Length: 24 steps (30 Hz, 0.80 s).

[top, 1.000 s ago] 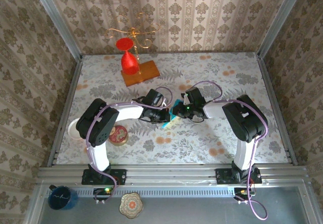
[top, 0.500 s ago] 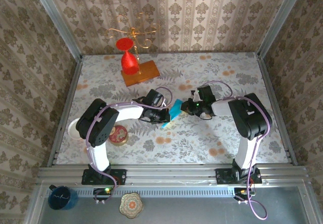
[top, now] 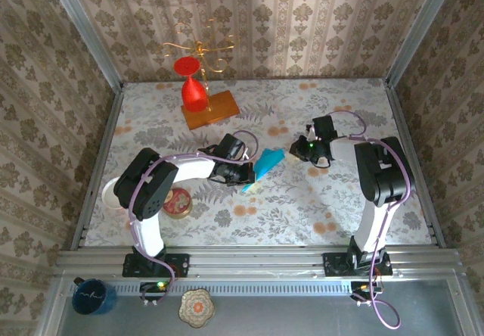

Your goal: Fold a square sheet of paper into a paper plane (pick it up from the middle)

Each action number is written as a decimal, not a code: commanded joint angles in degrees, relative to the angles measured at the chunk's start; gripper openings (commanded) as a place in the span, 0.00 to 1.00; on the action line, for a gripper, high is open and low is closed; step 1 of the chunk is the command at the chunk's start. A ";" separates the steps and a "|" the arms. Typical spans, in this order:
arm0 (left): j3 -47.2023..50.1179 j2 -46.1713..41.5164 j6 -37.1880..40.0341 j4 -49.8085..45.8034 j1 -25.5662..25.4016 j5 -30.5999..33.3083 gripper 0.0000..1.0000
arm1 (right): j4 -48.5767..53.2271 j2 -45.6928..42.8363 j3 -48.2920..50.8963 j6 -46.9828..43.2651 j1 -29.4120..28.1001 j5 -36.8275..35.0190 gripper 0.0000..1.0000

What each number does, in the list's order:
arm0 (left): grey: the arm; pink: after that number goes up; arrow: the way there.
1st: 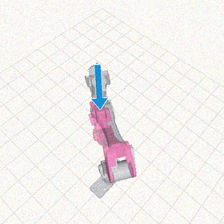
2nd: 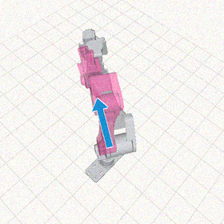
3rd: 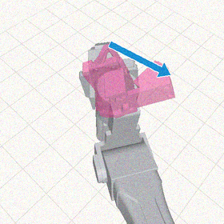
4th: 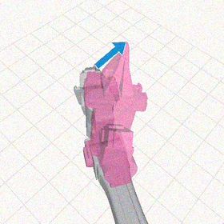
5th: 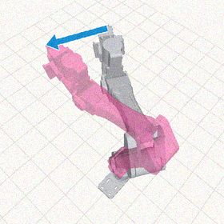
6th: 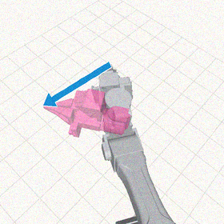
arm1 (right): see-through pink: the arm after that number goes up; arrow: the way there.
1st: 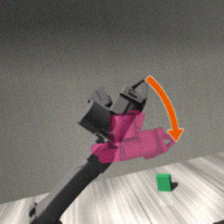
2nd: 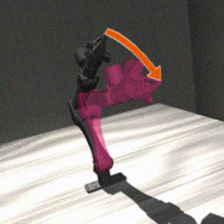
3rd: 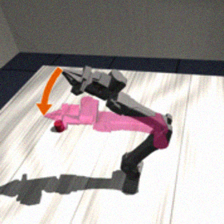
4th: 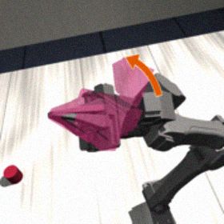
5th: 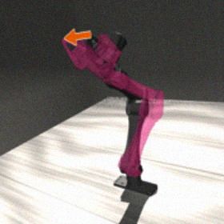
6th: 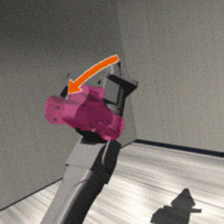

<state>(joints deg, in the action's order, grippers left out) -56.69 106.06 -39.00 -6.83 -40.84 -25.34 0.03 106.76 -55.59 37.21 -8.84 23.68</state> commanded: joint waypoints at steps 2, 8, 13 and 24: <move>1.41 2.66 0.24 -9.24 -0.40 2.67 0.00 | 4.65 -9.76 2.39 -1.85 -1.74 -4.01 0.14; 1.05 3.10 -0.01 -9.01 -0.56 2.76 0.00 | 4.57 -17.19 7.04 2.91 -13.12 -8.28 0.13; 1.05 3.19 0.06 -9.03 -0.59 2.85 0.00 | 2.72 -14.13 6.55 7.89 -20.18 -9.40 0.08; 2.55 2.55 -0.71 -7.77 -0.63 2.71 0.00 | 1.64 -3.61 -1.25 8.40 -23.94 -8.20 0.01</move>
<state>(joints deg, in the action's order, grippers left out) -56.93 106.17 -39.03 -7.22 -40.88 -25.30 3.22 100.57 -53.78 44.71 -32.42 15.84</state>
